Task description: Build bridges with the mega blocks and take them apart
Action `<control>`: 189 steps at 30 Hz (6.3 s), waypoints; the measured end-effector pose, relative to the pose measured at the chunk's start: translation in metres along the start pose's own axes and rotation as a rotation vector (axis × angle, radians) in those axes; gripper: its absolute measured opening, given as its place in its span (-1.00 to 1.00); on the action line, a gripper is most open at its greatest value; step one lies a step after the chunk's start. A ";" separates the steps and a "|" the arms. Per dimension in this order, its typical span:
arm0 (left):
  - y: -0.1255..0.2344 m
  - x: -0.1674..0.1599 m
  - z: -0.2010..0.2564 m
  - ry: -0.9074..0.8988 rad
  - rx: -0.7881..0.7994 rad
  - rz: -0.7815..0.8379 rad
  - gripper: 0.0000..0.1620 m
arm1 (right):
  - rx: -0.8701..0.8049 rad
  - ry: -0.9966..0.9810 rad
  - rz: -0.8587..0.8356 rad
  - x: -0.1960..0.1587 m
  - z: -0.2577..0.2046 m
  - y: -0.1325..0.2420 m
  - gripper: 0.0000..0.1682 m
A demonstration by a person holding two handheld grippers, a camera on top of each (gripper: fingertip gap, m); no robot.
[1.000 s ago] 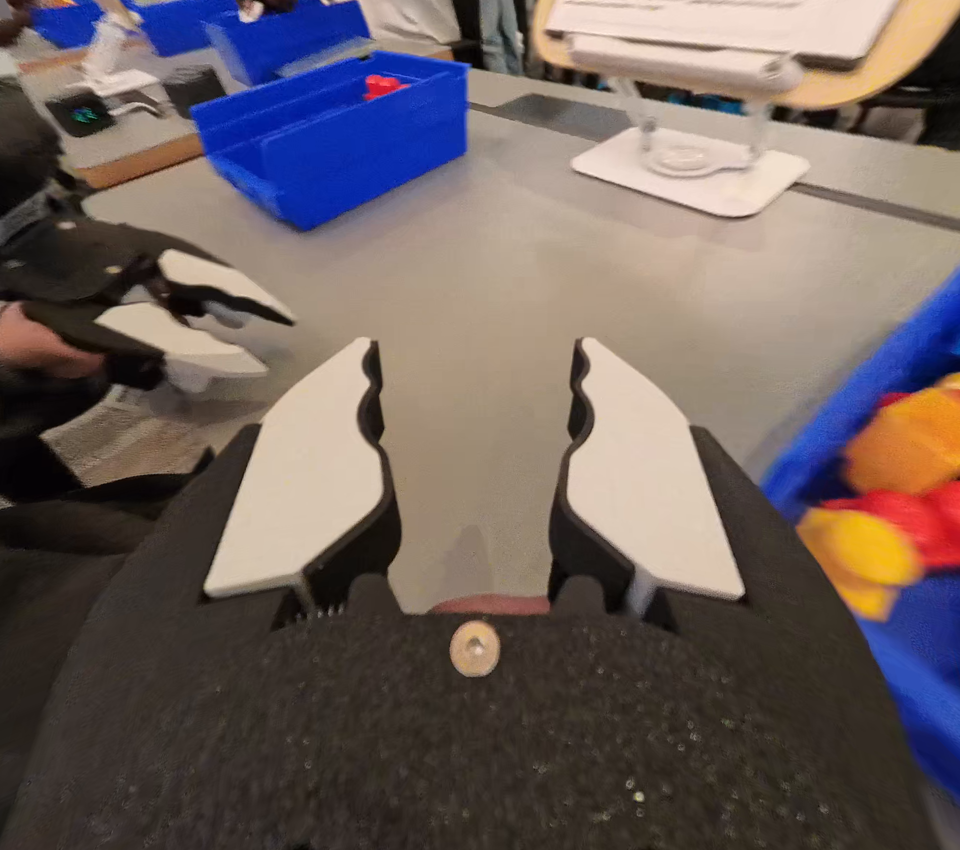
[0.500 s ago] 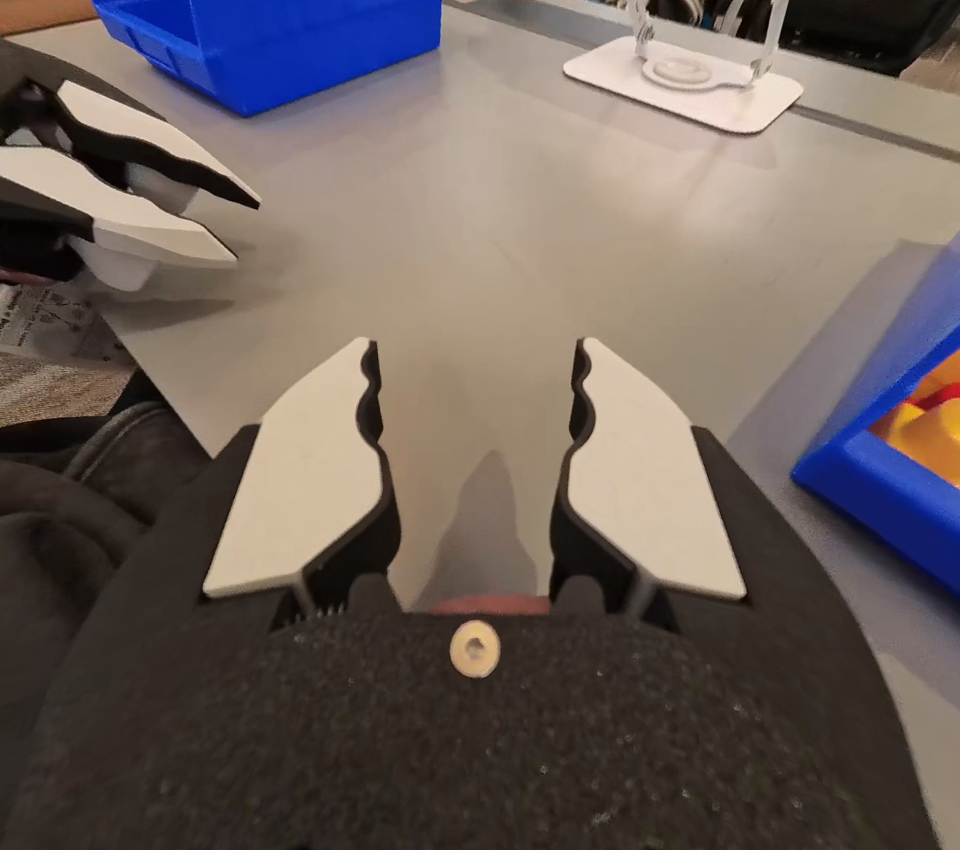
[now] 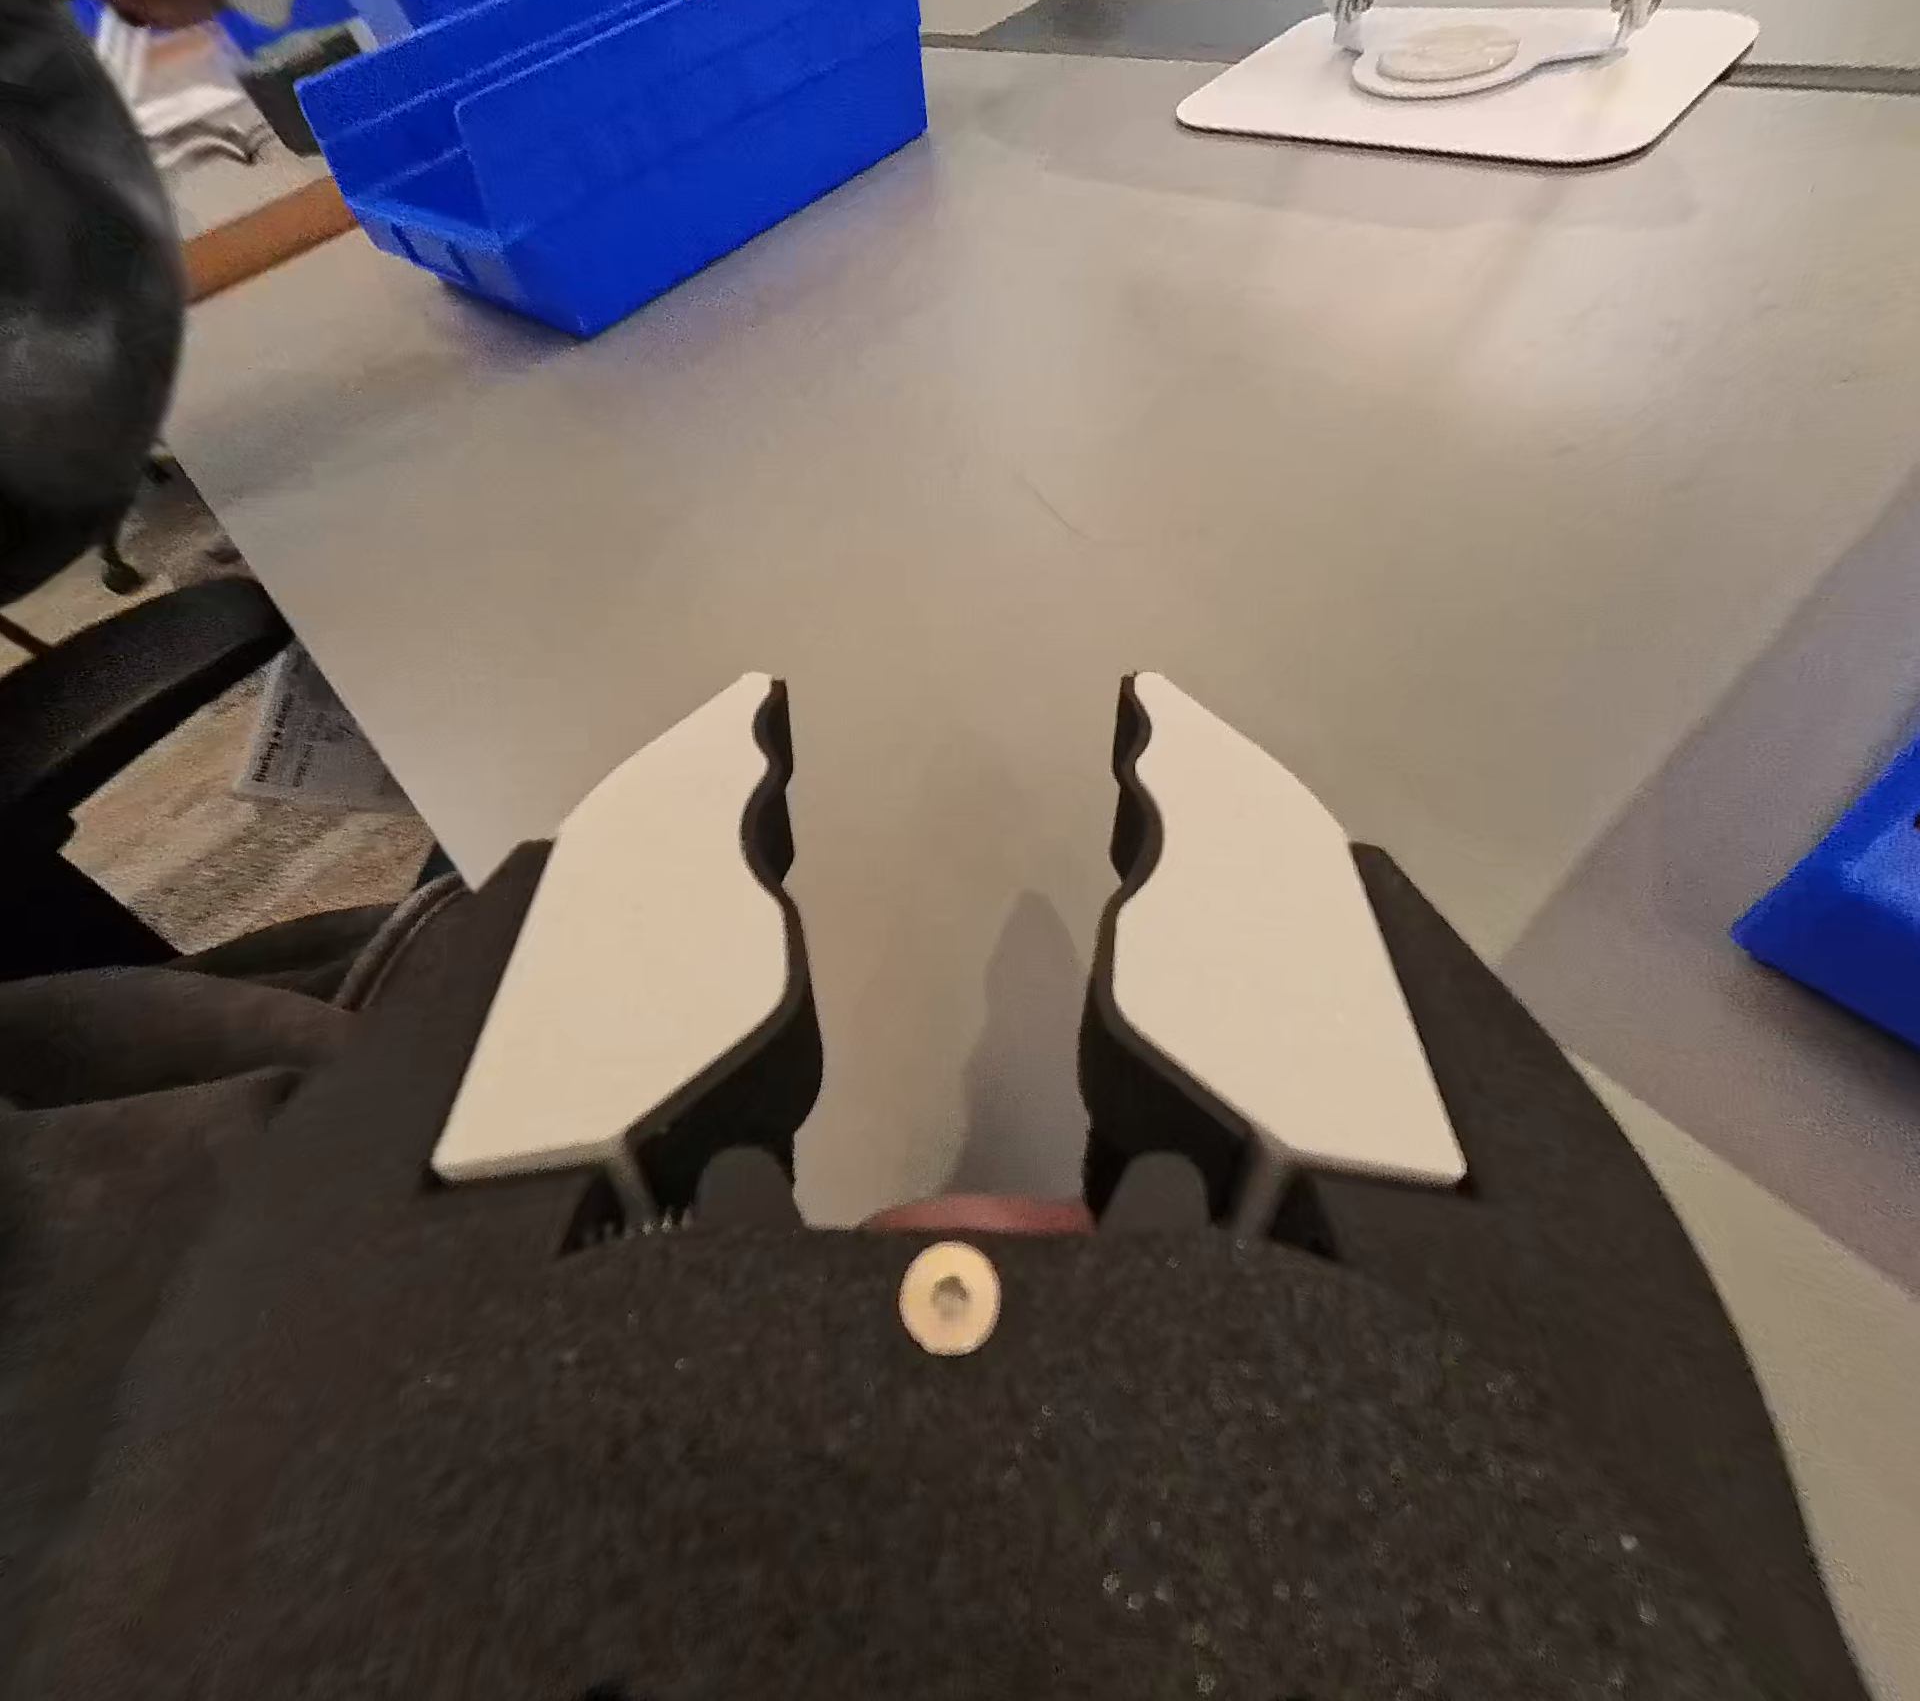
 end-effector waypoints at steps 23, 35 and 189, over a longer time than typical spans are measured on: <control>-0.154 -0.085 -0.209 -0.348 -0.142 -0.656 -0.47 | 0.066 -0.138 -0.001 0.008 0.025 -0.018 -0.32; -0.106 -0.048 -0.202 -0.121 -0.046 -0.630 -0.55 | 0.076 -0.052 -0.032 0.015 0.012 -0.018 -0.34; -0.053 0.007 0.206 0.510 -0.053 0.213 -0.47 | -0.260 -0.050 -0.445 0.037 0.075 -0.204 0.08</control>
Point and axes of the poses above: each gripper's, where its closed fingertips meet, y back along the fingers, x out of its top, z = x × y across the jaws, the point moved 5 cm from there along y, back along the fingers, and after that the axes turned 9 degrees about x, right-handed, at the moved point
